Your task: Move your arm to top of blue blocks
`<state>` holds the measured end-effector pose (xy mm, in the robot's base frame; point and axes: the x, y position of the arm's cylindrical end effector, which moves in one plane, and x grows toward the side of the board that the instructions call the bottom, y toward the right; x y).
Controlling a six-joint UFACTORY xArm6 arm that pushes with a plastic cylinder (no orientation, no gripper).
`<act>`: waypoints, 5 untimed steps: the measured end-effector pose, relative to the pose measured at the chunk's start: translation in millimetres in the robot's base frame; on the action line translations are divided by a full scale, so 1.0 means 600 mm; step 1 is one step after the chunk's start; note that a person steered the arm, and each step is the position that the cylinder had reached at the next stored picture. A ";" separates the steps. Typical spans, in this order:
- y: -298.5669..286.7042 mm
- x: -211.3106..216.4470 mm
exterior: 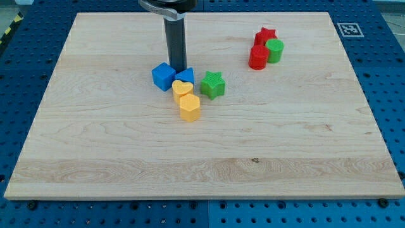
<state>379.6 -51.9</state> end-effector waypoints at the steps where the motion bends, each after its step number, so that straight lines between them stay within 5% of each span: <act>1: 0.000 0.006; 5: 0.031 -0.028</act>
